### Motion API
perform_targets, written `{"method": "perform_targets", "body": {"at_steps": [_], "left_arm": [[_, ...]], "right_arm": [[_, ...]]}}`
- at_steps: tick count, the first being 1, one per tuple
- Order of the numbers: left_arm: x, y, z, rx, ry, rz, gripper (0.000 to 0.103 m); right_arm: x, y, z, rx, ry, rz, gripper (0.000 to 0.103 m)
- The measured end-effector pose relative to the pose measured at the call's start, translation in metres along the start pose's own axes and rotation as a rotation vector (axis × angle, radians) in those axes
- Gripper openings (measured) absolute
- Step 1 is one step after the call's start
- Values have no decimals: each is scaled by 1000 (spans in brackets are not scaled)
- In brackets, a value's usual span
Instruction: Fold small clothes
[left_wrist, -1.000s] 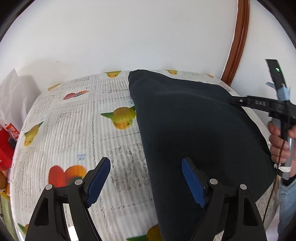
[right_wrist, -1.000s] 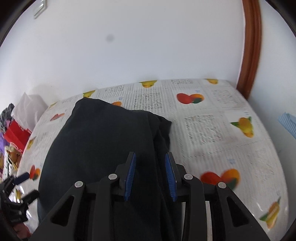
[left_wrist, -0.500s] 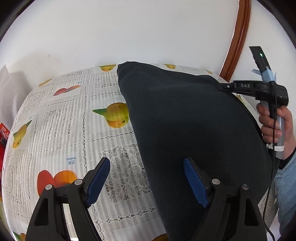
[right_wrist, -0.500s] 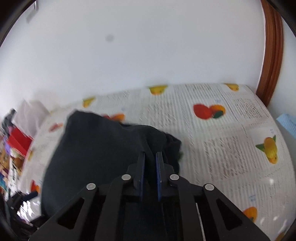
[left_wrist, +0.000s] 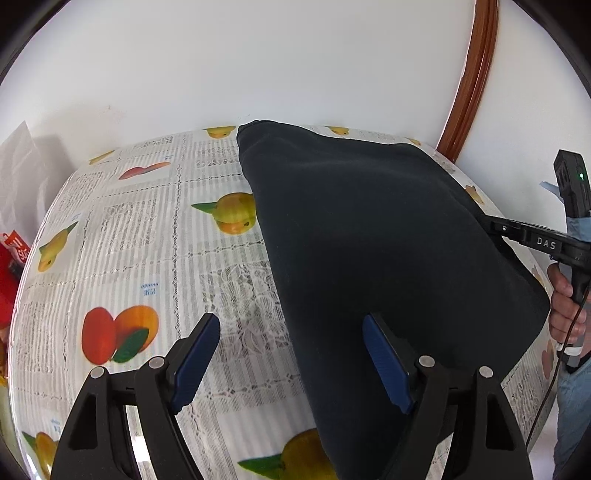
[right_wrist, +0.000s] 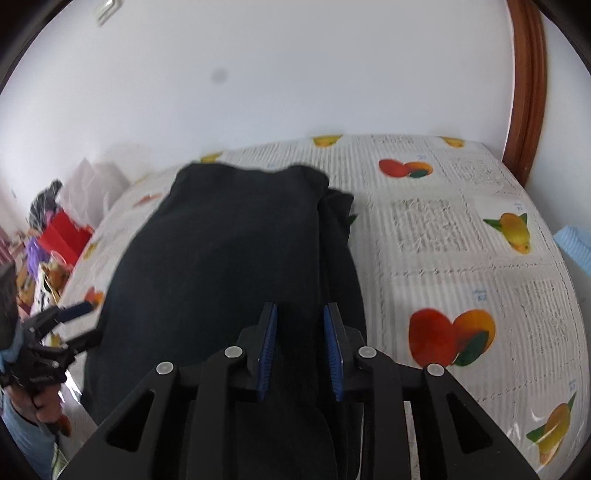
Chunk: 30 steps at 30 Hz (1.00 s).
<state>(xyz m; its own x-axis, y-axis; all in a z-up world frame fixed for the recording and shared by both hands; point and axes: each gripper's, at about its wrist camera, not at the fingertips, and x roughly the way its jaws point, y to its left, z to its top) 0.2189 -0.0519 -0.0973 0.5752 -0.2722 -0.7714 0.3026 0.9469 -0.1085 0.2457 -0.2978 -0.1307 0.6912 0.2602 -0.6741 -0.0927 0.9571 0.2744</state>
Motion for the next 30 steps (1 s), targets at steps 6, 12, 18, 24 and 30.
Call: {"method": "perform_targets", "body": {"at_steps": [6,12,18,24,30], "left_arm": [[-13,0,-10,-4,7,28,78],[-28,-5,-24,-2,4,39,78],[-45,-13,-42,4,-2,40,78],[-65,-24,-56,-1,-26,38,78],[-87,-31,-63,-21,-62,38,78]], "right_arm": [[-19,-8,-12,61,-127,-25,3],[-34,-4,-36,61,-125,-156,4],[-64,-20,-75,146,-116,-168,12],[-77,-11,-105,141,-82,-244,16],[-88,-2,-116,136,-56,-331,16]]}}
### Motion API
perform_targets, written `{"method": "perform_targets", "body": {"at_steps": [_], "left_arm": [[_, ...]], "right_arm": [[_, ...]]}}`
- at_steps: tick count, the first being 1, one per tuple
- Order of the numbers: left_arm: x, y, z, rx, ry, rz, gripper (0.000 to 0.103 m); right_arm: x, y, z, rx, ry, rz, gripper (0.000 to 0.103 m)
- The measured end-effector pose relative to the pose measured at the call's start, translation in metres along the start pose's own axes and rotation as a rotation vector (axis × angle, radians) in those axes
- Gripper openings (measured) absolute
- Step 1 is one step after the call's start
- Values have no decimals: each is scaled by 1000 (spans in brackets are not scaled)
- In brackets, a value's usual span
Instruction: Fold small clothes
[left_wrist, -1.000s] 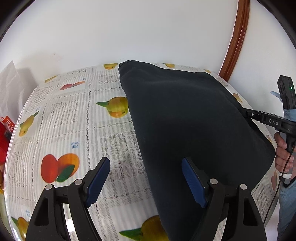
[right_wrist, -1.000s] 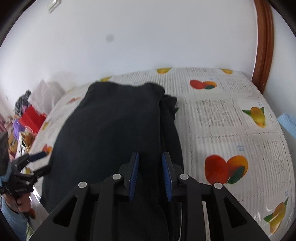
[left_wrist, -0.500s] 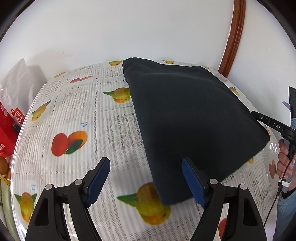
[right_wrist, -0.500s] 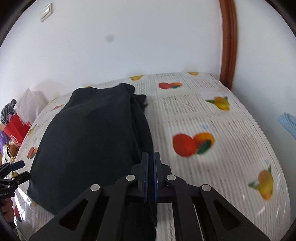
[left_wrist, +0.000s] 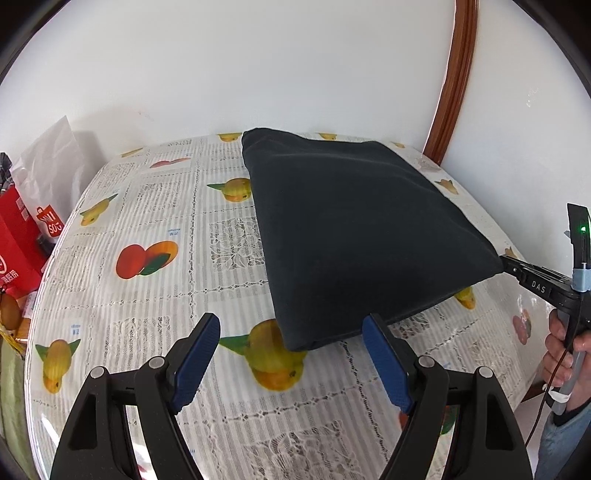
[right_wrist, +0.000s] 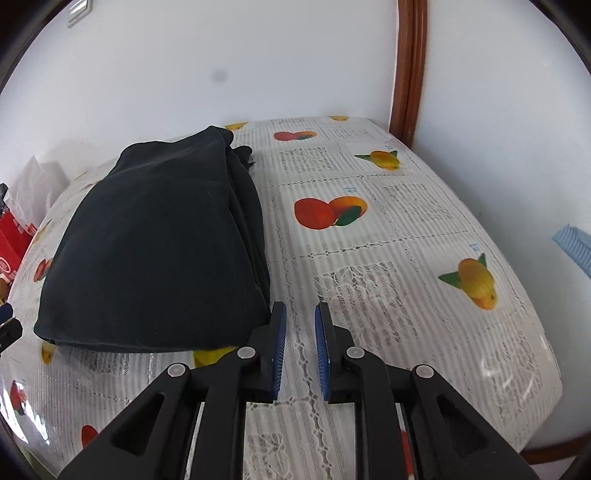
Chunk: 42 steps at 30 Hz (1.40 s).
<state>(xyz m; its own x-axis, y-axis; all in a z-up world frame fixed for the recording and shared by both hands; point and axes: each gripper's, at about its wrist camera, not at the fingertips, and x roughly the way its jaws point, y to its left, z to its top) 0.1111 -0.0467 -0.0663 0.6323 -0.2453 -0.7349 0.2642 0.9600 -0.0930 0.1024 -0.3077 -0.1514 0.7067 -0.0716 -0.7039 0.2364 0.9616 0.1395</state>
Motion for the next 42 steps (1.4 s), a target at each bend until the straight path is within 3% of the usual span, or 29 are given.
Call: {"method": "perform_targets", "body": {"at_steps": [4,6,9,16,18,21,25,42], "left_arm": [[-21,-6,0,-1,-36,19,78],[-36,-10,0,-4,-63,27,79],[-58,-14,1,-4,-100,47,80],[-113,-14,-10,-37,-158,79,87],[-126,-12,-15,-49,-181,101,91],[-140,-10,-21,-60,-201,122,94],[-155,-12,-25,-57,-223,132,95],[-163,-19,-33,-48,-241,146,95]], "right_arm": [[-27,9,2,-9,-43,-31,21],[-47,13,4,6,-60,-13,39],[-78,23,5,23,-99,13,56],[-145,47,-9,11,-163,8,71],[-165,51,-19,10,-201,12,91],[-187,56,-31,-6,-255,-19,99],[-202,58,-40,-12,-253,-65,100],[-228,50,-59,7,-272,-64,101]]}}
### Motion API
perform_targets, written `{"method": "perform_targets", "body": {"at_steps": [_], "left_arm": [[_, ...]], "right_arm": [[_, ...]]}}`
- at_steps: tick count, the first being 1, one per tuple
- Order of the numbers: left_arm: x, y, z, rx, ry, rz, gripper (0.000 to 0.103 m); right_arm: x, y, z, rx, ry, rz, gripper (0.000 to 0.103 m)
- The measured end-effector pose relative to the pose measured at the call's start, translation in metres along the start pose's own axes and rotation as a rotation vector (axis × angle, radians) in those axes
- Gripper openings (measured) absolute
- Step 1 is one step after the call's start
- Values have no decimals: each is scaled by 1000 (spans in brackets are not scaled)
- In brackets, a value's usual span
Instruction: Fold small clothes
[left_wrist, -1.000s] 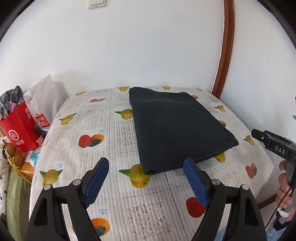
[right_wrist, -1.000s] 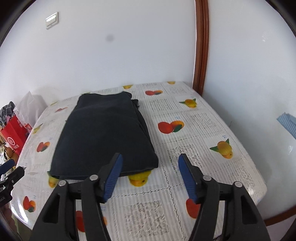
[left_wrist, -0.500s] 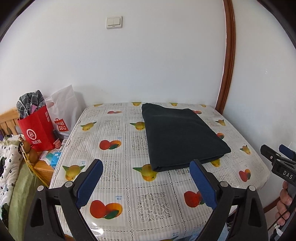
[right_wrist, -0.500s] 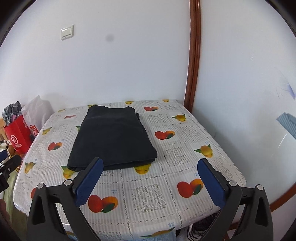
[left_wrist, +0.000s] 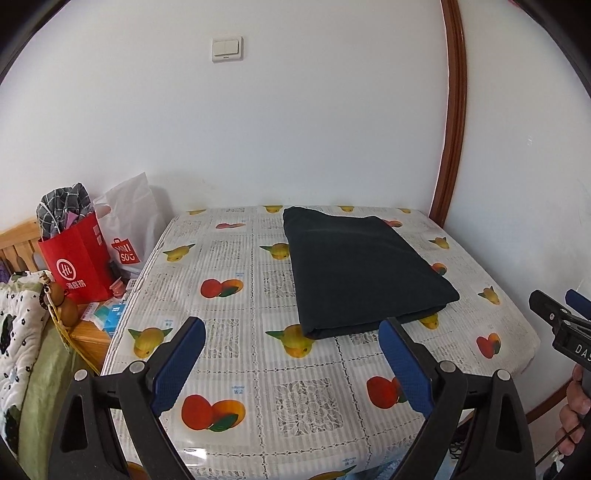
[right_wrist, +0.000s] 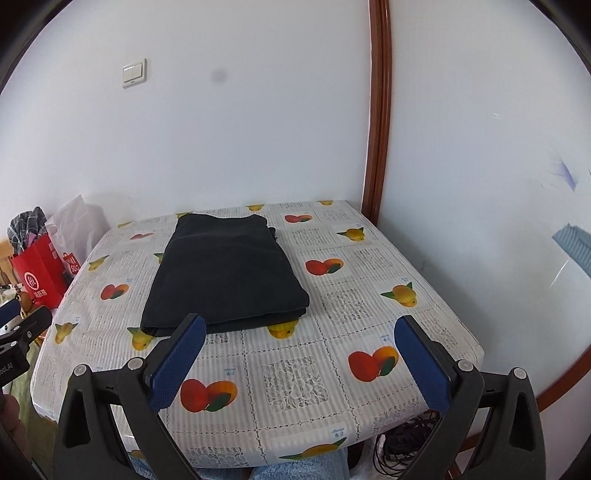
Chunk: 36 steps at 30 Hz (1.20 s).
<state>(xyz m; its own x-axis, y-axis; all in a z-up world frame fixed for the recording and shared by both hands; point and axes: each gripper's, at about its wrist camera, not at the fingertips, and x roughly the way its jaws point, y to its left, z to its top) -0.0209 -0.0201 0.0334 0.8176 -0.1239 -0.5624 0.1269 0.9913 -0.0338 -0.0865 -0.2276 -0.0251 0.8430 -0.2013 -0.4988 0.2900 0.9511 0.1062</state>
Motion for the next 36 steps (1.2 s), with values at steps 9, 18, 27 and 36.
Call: {"method": "perform_targets", "body": {"at_steps": [9,18,27,36], "left_arm": [[5,0,-5,-9,18,3,95],[7,2,-6,-11,26,13,95],[7,1,-6,-11,25,16,95],[7,3,-7,-15,25,18,95]], "right_arm": [[4,-3,-4,11,12,-7,101],[9,-5,-8,20,26,-14,101],[8,-4,-9,17,25,-15,101],[7,-3,-10,14,23,-17,101]]}}
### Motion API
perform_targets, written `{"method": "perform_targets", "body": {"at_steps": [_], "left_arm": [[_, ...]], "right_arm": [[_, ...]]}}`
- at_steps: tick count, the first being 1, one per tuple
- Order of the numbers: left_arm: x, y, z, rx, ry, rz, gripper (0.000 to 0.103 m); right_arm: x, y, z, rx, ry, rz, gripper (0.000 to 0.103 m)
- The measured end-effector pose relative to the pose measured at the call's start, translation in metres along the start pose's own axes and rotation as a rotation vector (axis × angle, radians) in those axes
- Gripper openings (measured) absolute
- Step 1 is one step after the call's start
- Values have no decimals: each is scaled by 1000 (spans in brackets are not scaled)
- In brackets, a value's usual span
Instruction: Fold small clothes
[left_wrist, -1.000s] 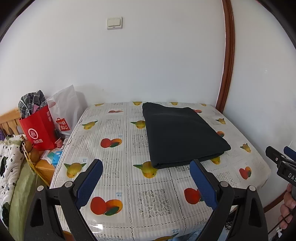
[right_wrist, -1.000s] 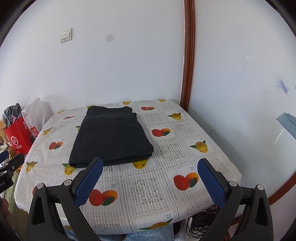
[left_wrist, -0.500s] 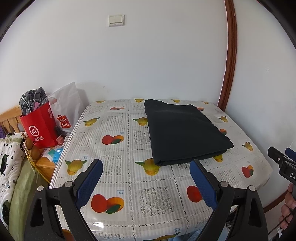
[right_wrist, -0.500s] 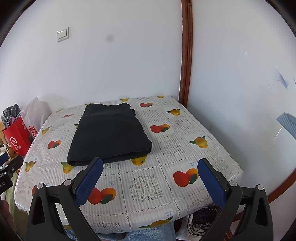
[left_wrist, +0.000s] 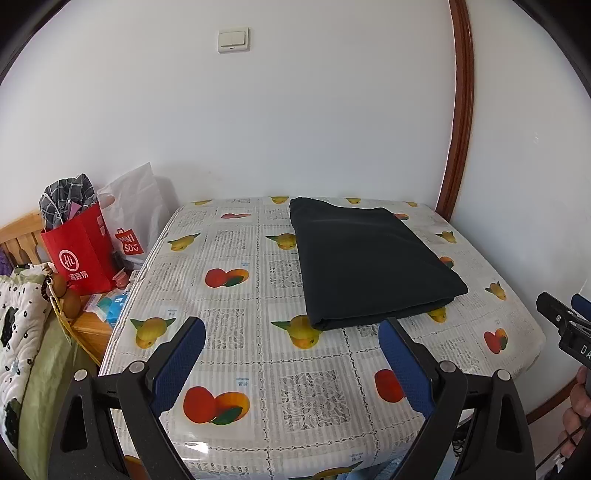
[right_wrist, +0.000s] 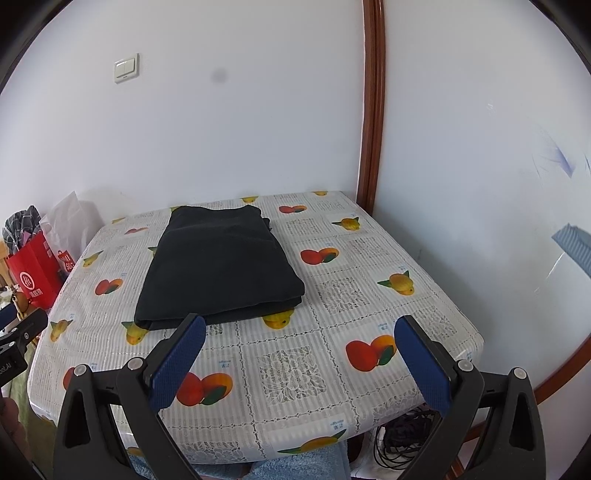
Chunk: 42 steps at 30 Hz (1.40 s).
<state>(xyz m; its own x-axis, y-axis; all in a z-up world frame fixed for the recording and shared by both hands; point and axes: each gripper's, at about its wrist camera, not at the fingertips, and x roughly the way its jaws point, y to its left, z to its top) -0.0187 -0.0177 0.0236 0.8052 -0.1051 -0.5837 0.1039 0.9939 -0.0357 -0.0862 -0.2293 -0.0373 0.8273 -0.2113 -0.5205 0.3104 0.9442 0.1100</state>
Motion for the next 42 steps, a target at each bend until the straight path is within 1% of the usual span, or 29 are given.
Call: {"method": "perform_targets", "body": {"at_steps": [18,25,28,33,34,38,42], "left_arm": [[0,1,0,0,-1,2,95],[15,6,0,8,22,-2,95],[35,9,0,5,52,-1,95],[71,18,-6,-17,112,0,95],[76,19,-6,-20,120,4,95],[96,20,-2,-19,154,12,95],[101,14,7,6,139,21,95]], "right_arm": [[1,0,-1,-4,0,-2,101],[10,-3,-1,-12,7,2,101],[28,-7,-2,-14,27,-10,101],[70,-13,-6,-36,91,-55,102],[77,-15,-6,-34,100,-53,102],[100,-16,-6,-3,127,0,102],[113,-13,-3,18,133,17,102]]}}
